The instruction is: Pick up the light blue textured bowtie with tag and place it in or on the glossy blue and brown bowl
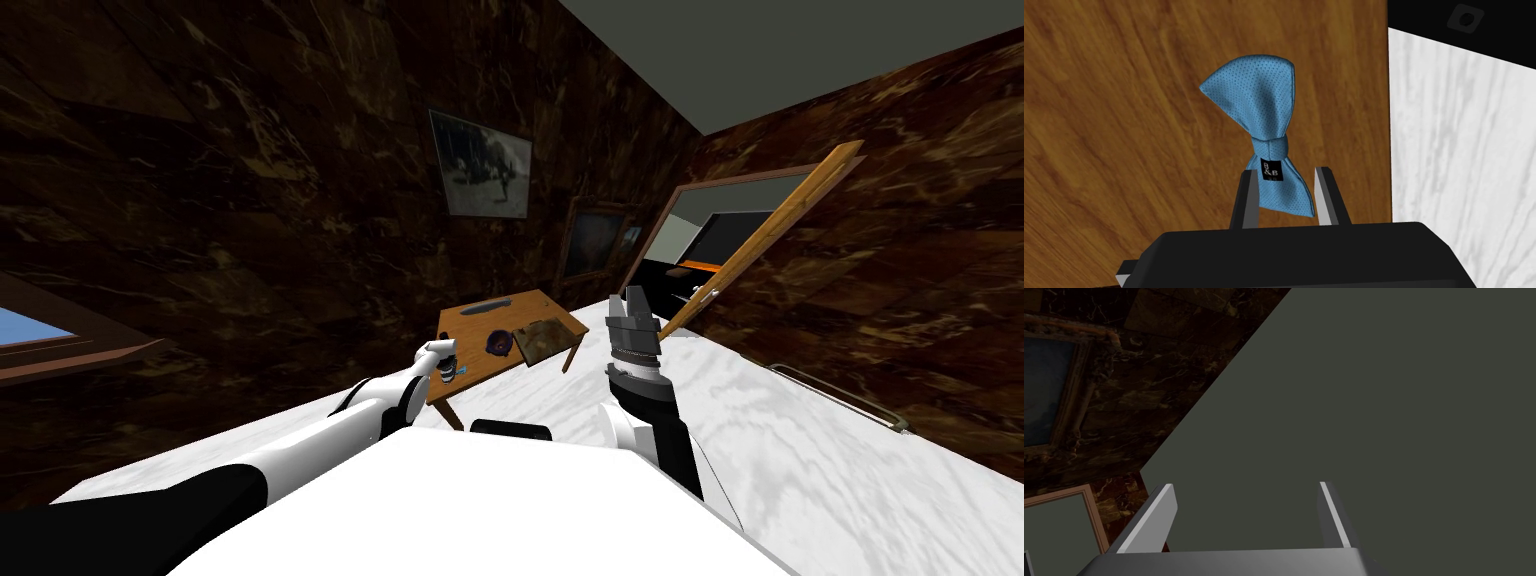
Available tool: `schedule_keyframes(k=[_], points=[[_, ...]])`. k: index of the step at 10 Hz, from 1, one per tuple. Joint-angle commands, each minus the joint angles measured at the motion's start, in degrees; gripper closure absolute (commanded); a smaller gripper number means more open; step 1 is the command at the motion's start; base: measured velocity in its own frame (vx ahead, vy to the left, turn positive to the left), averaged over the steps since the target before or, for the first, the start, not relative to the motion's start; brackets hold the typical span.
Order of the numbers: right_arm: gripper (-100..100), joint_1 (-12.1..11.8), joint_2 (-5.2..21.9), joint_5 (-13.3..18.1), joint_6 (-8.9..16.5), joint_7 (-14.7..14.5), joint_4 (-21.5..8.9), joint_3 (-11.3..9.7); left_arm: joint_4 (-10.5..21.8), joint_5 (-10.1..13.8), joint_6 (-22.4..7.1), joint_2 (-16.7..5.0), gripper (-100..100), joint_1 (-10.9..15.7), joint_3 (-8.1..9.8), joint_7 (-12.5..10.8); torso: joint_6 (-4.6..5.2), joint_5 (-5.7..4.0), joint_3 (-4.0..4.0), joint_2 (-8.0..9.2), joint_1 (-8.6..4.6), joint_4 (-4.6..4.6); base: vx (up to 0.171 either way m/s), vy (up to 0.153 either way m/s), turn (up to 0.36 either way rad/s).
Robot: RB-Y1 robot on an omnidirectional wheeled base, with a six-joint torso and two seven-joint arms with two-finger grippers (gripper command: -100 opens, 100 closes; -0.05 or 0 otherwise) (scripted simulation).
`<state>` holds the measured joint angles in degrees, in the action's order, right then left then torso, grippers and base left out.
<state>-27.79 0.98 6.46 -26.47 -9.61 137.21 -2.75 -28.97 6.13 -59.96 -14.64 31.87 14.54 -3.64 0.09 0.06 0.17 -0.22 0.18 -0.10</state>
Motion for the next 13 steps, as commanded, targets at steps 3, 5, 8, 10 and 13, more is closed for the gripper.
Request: schedule_keyframes(k=[3, 5, 8, 10, 13], points=[[0, 0.00, 0.00, 0.00, 0.00, 0.00, 0.00, 0.00, 0.08, 0.43, -2.08, -0.55, 100, 2.10, 0.60, -0.31, 0.00, 0.03, 0.05, -0.07, 0.03, -0.04, -0.002, -0.018, 0.036], [0, -0.01, -0.01, 0.00, 0.00, 0.00, 0.00, 0.00, 0.44, 0.73, -4.04, -0.67, 100, 3.75, 0.90, -0.37, 0.03, -0.04, 0.12, -0.21, -0.30, -0.05, 0.035, -0.087, 0.085], [0, -0.01, 0.00, 0.00, 0.00, 0.00, 0.00, 0.00, 0.87, 1.00, -6.39, -0.75, 100, 5.62, 1.15, -0.36, 0.03, -0.01, 0.12, -0.20, -0.18, -0.06, 0.024, -0.048, 0.010], [0, -0.01, 0.00, 0.00, 0.00, 0.00, 0.00, 0.00, 1.08, 1.11, -7.66, -0.79, 100, 6.61, 1.26, -0.34, 0.04, -0.03, 0.13, -0.22, -0.27, -0.07, 0.025, -0.069, 0.059], [0, -0.01, -0.01, 0.00, 0.00, 0.00, 0.00, -0.01, 1.43, 1.30, -10.34, -0.91, 100, 8.61, 1.45, -0.31, 0.07, -0.05, 0.23, -0.37, -0.36, -0.11, 0.051, -0.076, 0.037]])
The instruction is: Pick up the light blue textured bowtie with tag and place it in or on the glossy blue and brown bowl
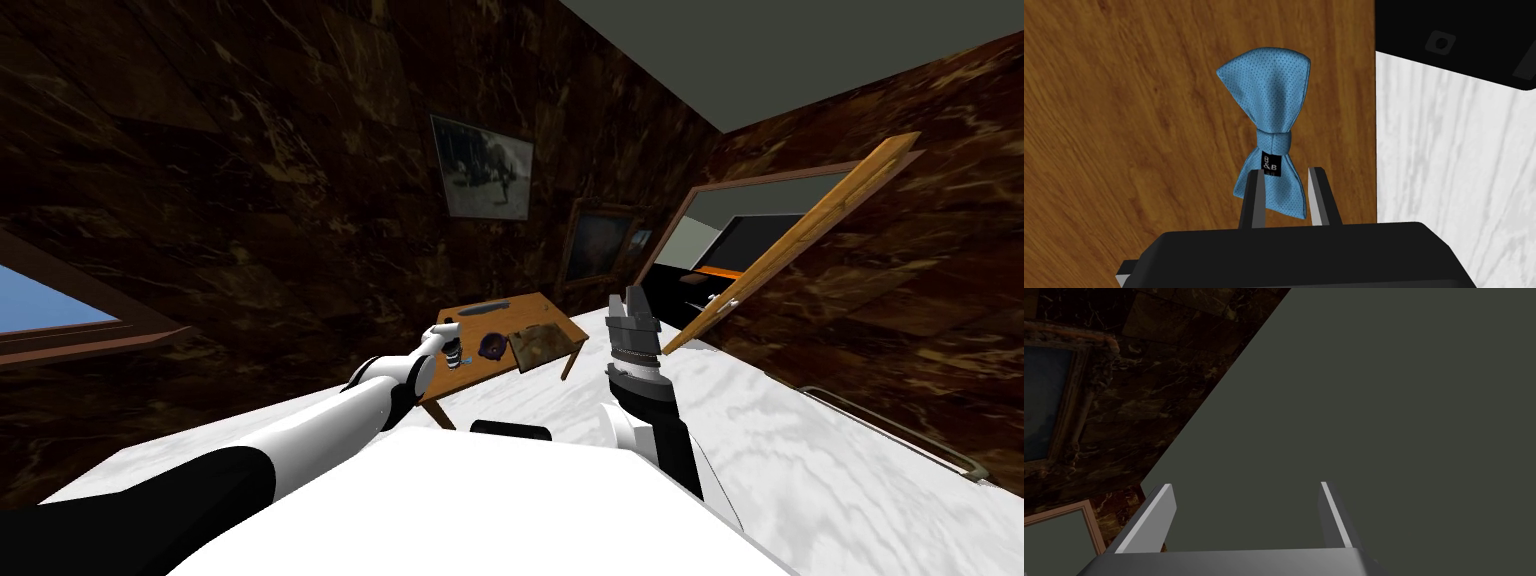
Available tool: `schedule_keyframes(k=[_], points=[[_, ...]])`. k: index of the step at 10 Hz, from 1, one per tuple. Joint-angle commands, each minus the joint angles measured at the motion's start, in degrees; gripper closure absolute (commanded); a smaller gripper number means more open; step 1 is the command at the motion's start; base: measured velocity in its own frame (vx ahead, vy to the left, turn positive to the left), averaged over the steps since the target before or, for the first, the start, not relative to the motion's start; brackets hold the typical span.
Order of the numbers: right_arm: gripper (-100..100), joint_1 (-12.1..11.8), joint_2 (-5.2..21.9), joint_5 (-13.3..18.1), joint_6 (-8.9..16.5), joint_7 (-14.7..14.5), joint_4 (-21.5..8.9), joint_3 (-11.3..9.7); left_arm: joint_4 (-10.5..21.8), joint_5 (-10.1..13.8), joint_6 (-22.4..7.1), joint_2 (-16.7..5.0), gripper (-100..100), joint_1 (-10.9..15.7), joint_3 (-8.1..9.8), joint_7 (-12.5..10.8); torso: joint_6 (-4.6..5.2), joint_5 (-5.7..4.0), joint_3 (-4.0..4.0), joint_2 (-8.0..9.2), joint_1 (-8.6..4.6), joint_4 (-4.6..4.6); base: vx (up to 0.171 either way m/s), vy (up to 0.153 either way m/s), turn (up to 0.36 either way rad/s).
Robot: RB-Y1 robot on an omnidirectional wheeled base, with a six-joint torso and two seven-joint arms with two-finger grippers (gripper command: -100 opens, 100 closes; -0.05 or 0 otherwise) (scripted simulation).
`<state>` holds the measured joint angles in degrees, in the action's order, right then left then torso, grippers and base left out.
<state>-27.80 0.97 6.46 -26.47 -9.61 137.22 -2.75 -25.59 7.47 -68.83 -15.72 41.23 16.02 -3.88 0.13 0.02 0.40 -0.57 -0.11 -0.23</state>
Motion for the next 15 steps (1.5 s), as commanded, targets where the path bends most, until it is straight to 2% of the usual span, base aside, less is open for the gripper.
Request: schedule_keyframes(k=[1, 4, 5, 7, 10, 12, 15], points=[[0, 0.00, 0.00, 0.00, 0.00, 0.00, 0.00, 0.00, -1.95, -0.03, -1.47, 0.17, 100, -0.74, -0.03, -0.07, 0.00, 0.00, 0.00, 0.00, 0.00, 0.00, 0.030, -0.036, 0.025], [0, 0.00, 0.00, 0.00, 0.00, 0.00, 0.00, 0.00, -1.73, 0.13, -5.60, -0.11, 100, 2.16, 0.23, -0.11, 0.01, 0.00, -0.01, 0.02, 0.00, 0.00, 0.040, -0.070, 0.037], [0, 0.00, 0.00, 0.00, 0.00, 0.00, 0.00, 0.00, -1.73, 0.13, -5.60, -0.11, 100, 2.16, 0.23, -0.11, 0.03, -0.02, 0.00, 0.00, -0.10, 0.00, 0.040, -0.069, 0.004], [0, 0.00, 0.00, 0.00, 0.00, 0.00, 0.00, 0.00, -1.79, 0.18, -8.16, -0.39, 100, 3.88, 0.39, -0.26, 0.00, 0.00, 0.02, -0.01, 0.03, -0.02, 0.047, -0.066, 0.024], [0, 0.00, 0.00, 0.00, 0.00, 0.00, 0.00, 0.00, -1.86, 0.20, -9.33, -0.54, 100, 4.64, 0.46, -0.38, 0.00, 0.02, 0.00, 0.03, 0.07, -0.03, 0.026, -0.048, 0.004], [0, 0.00, 0.00, 0.00, 0.00, 0.00, 0.00, 0.00, -2.11, 0.25, -12.25, -1.04, 100, 6.49, 0.66, -0.90, -0.03, 0.03, -0.01, 0.06, 0.15, -0.03, 0.041, -0.060, 0.014], [0, 0.00, 0.00, 0.00, 0.00, 0.00, 0.00, 0.00, -2.33, 0.22, -13.67, -1.33, 100, 7.31, 0.73, -1.31, 0.00, -0.01, 0.05, -0.05, -0.04, -0.05, 0.043, -0.078, -0.003]])
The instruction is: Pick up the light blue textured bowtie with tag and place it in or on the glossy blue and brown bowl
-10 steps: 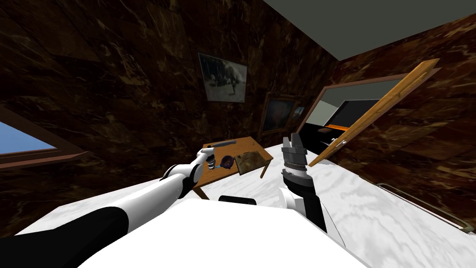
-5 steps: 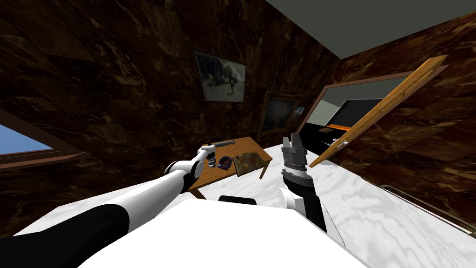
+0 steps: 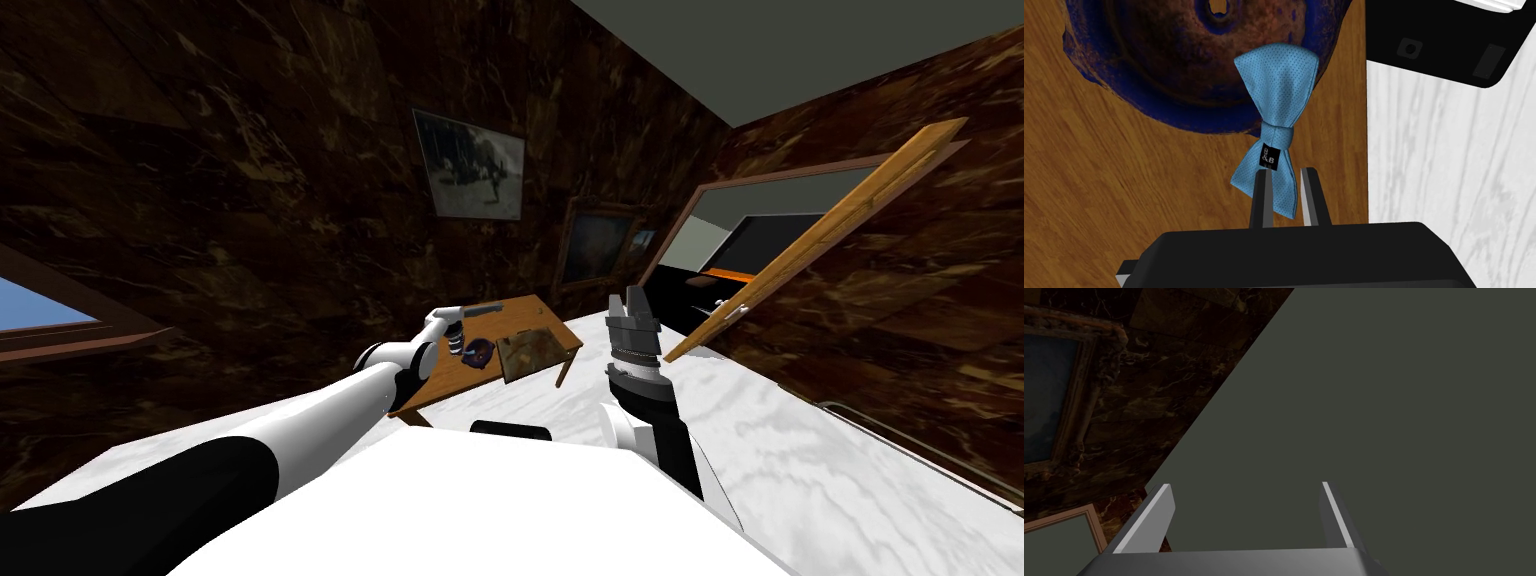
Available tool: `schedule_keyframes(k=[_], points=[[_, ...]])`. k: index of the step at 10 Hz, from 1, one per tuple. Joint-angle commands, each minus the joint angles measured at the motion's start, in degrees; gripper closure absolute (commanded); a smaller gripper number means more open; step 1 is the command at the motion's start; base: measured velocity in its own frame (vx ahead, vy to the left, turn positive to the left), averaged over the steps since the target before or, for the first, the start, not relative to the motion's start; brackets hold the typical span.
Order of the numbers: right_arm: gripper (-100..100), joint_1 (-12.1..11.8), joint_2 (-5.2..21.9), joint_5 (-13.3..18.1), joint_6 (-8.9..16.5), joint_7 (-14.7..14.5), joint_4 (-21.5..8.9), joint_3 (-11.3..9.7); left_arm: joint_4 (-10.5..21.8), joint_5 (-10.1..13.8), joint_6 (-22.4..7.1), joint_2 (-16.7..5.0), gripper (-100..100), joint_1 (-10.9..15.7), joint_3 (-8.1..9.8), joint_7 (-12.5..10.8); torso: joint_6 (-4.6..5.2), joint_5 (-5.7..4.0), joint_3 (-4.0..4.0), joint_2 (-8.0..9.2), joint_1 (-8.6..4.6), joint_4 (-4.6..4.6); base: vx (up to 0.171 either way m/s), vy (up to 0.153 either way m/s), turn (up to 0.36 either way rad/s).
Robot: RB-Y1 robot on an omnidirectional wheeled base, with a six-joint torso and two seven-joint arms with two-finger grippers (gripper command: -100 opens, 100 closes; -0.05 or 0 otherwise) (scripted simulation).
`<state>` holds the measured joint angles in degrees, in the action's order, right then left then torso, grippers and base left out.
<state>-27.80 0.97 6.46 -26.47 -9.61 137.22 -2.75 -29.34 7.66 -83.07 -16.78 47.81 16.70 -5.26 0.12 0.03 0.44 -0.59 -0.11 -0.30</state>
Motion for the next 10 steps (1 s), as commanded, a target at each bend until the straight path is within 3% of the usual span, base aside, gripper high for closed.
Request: schedule_keyframes(k=[1, 2, 6, 7, 8, 10], points=[[0, 0.00, 0.00, 0.00, 0.00, 0.00, 0.00, 0.00, 0.23, -0.51, -1.49, -0.68, 100, 1.32, -0.09, -0.96, 0.00, 0.00, 0.00, 0.00, 0.00, 0.00, 0.070, -0.119, -0.105], [0, 0.00, 0.00, 0.00, 0.00, 0.00, 0.00, 0.00, -0.73, -1.00, -1.97, -0.77, 100, 1.11, -0.25, -1.31, 0.07, -0.03, 0.05, -0.12, -0.17, 0.01, 0.059, -0.159, -0.184], [0, 0.01, 0.00, 0.00, 0.00, 0.00, 0.00, -0.01, -9.61, -5.02, -3.61, -1.22, 100, -2.52, -1.01, -2.87, 0.07, -0.02, -0.08, 0.14, -0.17, 0.03, 0.010, -0.095, -0.267], [0, 0.01, 0.00, 0.00, 0.00, 0.00, 0.00, 0.00, -9.88, -4.38, -4.38, -1.06, 100, -2.59, -0.89, -2.54, 0.01, -0.01, -0.12, 0.21, -0.02, 0.04, -0.008, -0.005, -0.056], [0, 0.00, 0.00, 0.00, 0.00, 0.00, 0.00, 0.01, -10.03, -4.48, -4.33, -1.04, -100, -2.55, -0.92, -2.64, -0.07, 0.04, -0.13, 0.25, 0.19, 0.03, 0.000, 0.000, 0.000], [0, 0.00, 0.01, 0.00, 0.00, 0.00, 0.00, 0.01, -10.02, -4.46, -4.32, -1.03, -100, -2.54, -0.92, -2.63, -0.08, 0.07, -0.14, 0.26, 0.30, 0.03, 0.000, 0.000, 0.000]])
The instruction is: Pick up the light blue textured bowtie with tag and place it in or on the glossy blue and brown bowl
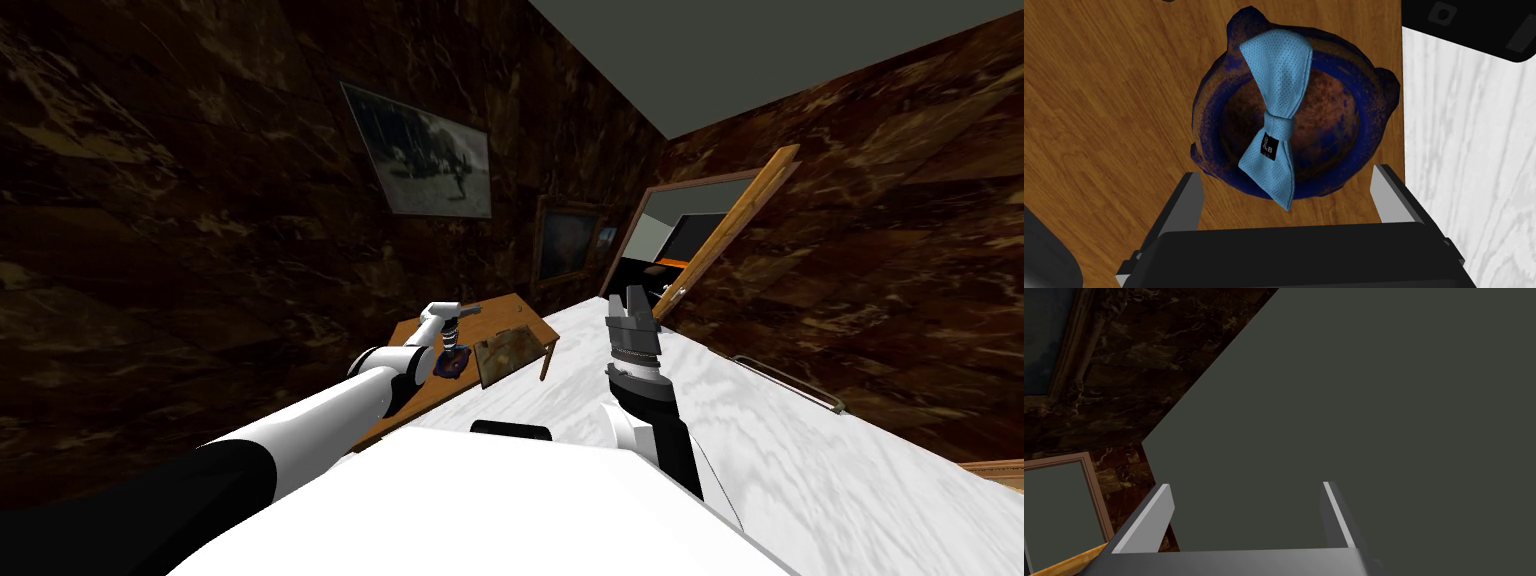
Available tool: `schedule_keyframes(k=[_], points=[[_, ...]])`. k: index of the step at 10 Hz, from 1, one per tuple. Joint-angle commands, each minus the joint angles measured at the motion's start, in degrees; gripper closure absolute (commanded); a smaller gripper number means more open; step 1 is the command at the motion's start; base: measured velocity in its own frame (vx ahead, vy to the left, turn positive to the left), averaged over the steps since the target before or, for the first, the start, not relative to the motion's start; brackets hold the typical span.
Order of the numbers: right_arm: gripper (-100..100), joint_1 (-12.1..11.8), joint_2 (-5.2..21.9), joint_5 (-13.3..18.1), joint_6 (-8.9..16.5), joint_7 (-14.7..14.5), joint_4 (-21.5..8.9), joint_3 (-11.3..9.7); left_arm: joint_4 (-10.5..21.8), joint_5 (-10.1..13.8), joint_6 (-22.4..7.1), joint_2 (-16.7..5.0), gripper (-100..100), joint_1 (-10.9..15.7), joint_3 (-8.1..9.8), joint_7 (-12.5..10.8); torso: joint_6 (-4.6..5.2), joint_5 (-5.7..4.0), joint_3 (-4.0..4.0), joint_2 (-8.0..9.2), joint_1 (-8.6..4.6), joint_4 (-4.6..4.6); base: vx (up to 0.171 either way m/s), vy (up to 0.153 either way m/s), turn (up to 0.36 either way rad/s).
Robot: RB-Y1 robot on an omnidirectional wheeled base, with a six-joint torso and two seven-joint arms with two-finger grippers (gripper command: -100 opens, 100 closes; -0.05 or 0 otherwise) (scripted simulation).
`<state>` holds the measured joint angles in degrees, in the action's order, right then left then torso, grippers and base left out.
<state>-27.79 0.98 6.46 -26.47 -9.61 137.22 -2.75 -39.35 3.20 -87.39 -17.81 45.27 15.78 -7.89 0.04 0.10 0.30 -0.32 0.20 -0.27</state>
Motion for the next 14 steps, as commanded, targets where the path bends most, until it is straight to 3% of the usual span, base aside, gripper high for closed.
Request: schedule_keyframes(k=[1, 2, 3, 4, 7, 9, 10, 13, 14], points=[[0, 0.00, 0.00, 0.00, 0.00, 0.00, 0.00, 0.00, 0.00, 0.00, 0.00, 0.00, -100, 0.00, 0.00, 0.00, 0.00, 0.00, 0.00, 0.00, 0.00, 0.00, 0.000, 0.000, 0.000], [0, 0.00, 0.00, 0.00, 0.00, 0.00, 0.00, 0.00, 0.00, 0.00, 0.00, 0.00, -100, 0.00, 0.00, 0.00, 0.00, 0.00, 0.00, 0.00, 0.00, 0.00, 0.000, 0.000, 0.000], [0, 0.00, 0.00, 0.00, 0.00, 0.00, 0.00, 0.00, 0.00, 0.00, 0.00, 0.00, 0, 0.00, 0.00, 0.00, 0.00, 0.00, 0.00, -0.01, 0.00, 0.00, 0.000, 0.000, 0.000], [0, 0.00, 0.00, 0.00, 0.00, 0.00, 0.00, 0.00, 0.34, -0.63, -0.65, -0.21, -100, 0.89, 0.74, -2.02, 0.00, 0.00, 0.01, -0.01, -0.01, 0.00, -0.048, 0.077, -0.299], [0, 0.02, 0.02, 0.00, 0.01, 0.00, -0.01, 0.01, 1.01, -1.89, -1.94, -0.63, -100, 2.68, 2.23, -6.06, 0.03, 0.14, -0.26, 0.44, 0.69, 0.11, -0.116, 0.173, -0.343], [0, 0.02, 0.01, 0.00, 0.01, 0.00, -0.01, 0.01, 1.68, -3.14, -3.23, -1.04, -100, 4.47, 3.72, -9.68, 0.02, 0.11, -0.22, 0.38, 0.47, 0.09, -0.124, 0.133, -0.305], [0, 0.02, 0.02, 0.00, 0.01, 0.00, -0.01, 0.01, 1.68, -3.14, -3.23, -1.04, -100, 4.47, 3.72, -10.10, 0.02, 0.12, -0.27, 0.46, 0.59, 0.11, -0.101, 0.107, -0.175], [0, 0.02, 0.01, 0.00, 0.01, 0.00, -0.01, 0.01, 2.68, -5.03, -5.17, -1.67, -100, 7.16, 5.96, -15.43, 0.03, 0.10, -0.26, 0.45, 0.47, 0.10, -0.150, 0.122, -0.382], [0, 0.02, 0.02, 0.00, 0.01, 0.00, -0.01, 0.01, 2.68, -5.03, -5.17, -1.67, -100, 7.16, 5.96, -16.16, -0.01, 0.13, -0.34, 0.59, 0.60, 0.14, -0.133, 0.128, -0.119]])
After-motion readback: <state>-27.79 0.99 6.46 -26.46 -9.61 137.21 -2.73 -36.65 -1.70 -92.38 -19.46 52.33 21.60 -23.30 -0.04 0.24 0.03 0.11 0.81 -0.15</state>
